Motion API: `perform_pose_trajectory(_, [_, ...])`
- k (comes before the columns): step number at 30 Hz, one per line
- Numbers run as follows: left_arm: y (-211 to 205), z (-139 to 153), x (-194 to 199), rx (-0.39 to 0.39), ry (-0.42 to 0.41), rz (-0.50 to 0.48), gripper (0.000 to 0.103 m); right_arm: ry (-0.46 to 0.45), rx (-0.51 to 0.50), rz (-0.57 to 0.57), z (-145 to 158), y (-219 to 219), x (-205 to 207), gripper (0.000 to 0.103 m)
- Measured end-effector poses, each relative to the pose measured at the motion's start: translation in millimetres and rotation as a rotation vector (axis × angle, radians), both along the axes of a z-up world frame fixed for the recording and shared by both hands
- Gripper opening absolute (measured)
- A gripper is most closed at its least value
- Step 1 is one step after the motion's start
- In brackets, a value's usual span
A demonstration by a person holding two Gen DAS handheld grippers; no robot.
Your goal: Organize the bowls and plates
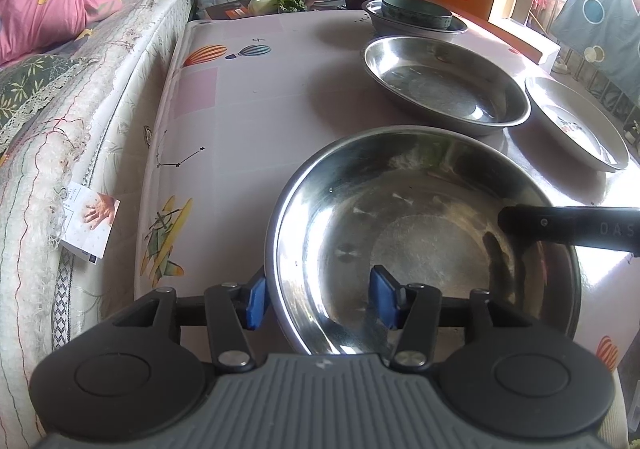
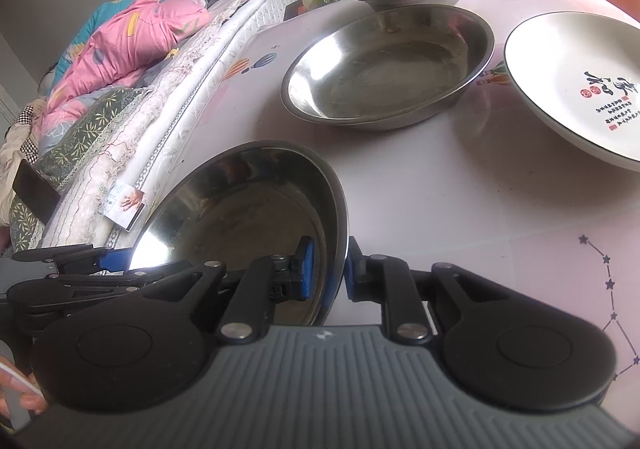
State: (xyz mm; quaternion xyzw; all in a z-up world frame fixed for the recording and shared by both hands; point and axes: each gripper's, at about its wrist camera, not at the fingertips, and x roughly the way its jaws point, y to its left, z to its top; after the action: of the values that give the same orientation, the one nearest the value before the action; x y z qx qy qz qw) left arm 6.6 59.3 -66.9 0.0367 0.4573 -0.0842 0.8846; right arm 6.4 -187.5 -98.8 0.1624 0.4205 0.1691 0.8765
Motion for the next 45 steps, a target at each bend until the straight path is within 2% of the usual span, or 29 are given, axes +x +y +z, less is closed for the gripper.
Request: perform_pose_trajectory(45, [-6.3, 7.3, -6.8, -0.02, -0.012, -0.026, 0.055, -0.021, -0.018, -0.024, 5.2, -5.4, -4.6, 0.02])
